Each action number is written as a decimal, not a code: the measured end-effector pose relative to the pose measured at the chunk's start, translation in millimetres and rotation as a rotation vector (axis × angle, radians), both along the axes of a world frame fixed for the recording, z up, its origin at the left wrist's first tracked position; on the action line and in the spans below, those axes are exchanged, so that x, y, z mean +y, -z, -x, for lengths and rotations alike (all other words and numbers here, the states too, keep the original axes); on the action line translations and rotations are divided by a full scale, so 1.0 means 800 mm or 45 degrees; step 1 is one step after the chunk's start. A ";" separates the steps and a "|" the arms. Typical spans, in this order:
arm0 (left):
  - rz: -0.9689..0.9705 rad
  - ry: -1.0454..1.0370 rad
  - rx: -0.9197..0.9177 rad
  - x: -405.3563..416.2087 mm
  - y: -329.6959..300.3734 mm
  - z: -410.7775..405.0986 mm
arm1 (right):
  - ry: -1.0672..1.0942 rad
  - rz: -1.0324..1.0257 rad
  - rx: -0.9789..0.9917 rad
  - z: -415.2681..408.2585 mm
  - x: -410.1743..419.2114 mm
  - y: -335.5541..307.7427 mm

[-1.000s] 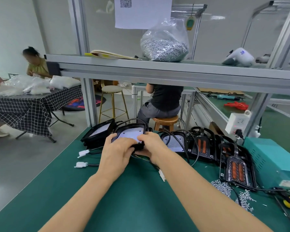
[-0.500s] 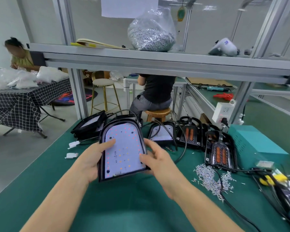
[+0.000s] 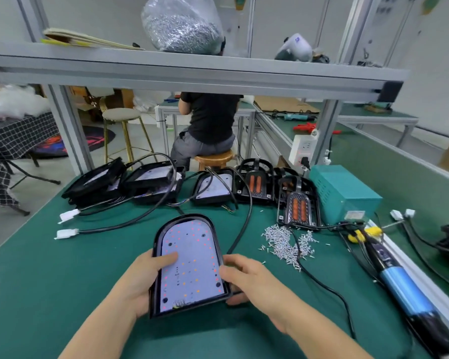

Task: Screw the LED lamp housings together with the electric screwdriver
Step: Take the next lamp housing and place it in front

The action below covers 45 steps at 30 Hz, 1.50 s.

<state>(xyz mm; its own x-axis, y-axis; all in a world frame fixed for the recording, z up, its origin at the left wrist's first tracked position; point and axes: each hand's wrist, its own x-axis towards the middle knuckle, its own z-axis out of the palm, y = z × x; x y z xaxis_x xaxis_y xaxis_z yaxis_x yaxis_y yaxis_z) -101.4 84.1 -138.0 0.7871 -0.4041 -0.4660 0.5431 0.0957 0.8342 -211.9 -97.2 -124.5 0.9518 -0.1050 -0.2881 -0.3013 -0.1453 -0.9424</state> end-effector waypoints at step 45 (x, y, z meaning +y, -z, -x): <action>-0.369 -0.088 -0.350 -0.058 0.000 0.014 | 0.584 0.983 -0.990 -0.189 -0.136 -0.081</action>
<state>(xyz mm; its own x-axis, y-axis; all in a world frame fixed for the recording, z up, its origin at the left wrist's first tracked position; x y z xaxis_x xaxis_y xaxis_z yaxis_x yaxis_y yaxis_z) -112.3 37.9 -137.8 0.9191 -0.2285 -0.3211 0.2964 -0.1363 0.9453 -60.6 -206.2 -59.7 0.6717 -0.3739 0.6395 0.1409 -0.7830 -0.6058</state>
